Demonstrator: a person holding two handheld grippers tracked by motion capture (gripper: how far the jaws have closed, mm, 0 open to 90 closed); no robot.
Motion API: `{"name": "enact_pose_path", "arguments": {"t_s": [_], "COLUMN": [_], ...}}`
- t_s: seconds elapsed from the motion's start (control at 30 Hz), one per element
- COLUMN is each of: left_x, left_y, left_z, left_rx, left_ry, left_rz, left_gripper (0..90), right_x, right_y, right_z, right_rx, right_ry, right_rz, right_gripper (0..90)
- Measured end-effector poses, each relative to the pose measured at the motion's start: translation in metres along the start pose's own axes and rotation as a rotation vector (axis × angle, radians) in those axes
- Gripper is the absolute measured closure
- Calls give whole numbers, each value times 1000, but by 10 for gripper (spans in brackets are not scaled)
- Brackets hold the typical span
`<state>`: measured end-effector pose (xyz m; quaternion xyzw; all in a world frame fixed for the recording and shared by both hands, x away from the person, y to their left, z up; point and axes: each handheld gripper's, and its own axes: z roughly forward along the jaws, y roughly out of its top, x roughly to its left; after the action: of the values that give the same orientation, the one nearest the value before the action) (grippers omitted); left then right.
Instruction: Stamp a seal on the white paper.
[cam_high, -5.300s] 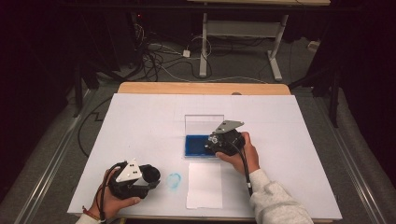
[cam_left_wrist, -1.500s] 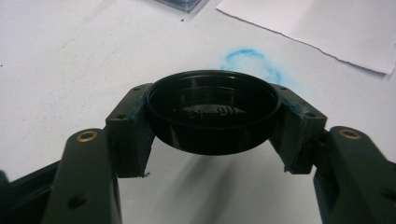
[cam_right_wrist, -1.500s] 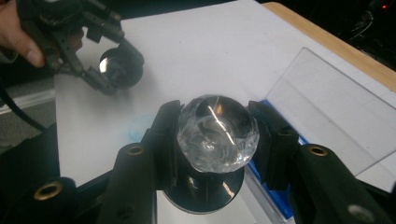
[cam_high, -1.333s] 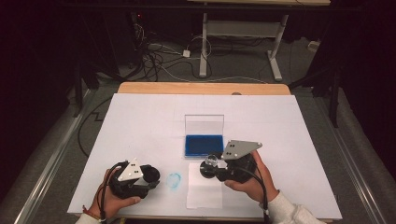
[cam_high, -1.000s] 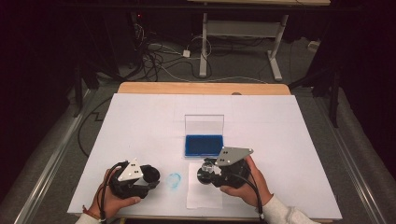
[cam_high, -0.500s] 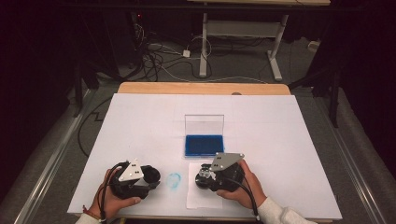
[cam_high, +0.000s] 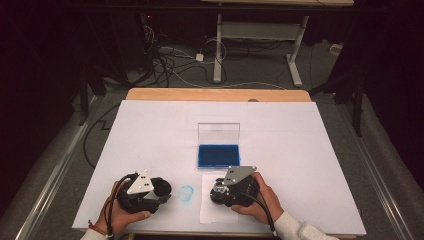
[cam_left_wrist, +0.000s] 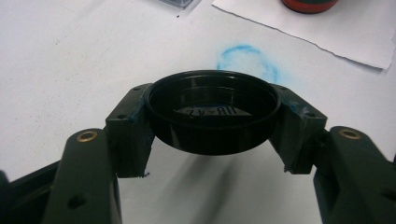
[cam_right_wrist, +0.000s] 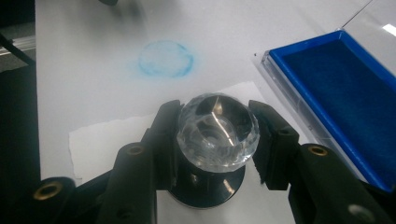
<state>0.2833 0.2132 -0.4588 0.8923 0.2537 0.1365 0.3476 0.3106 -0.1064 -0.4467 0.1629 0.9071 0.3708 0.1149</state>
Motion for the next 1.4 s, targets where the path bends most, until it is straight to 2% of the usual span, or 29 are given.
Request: {"name": "enact_pose_path", "arguments": {"t_s": [0.1,0.4,0.73,1.0,1.2,1.4], "left_x": [-1,-2,-3,-2,-3,-4], "left_y": [0,0,0,0,0,0], "left_z": [0,1,1,2,2,2], "left_rx": [2,11,19,15,18,15], "left_ry": [-3,-6,-12,-7,-10,-13], "left_rz": [3,5,8,1,10,13], "left_gripper": [367,367,367,367,367,367], "right_x": [2,1,3,2,6,5], "right_y": [0,-1,1,1,2,2], "right_z": [-1,-2,-2,-1,-1,-1], "right_rx": [19,25,45,38,42,46], "right_ry": [-10,-2,-13,-8,-29,-23], "right_rz": [-19,-7,-26,-24,-37,-37], "right_gripper": [569,568,569,569,569,569]}}
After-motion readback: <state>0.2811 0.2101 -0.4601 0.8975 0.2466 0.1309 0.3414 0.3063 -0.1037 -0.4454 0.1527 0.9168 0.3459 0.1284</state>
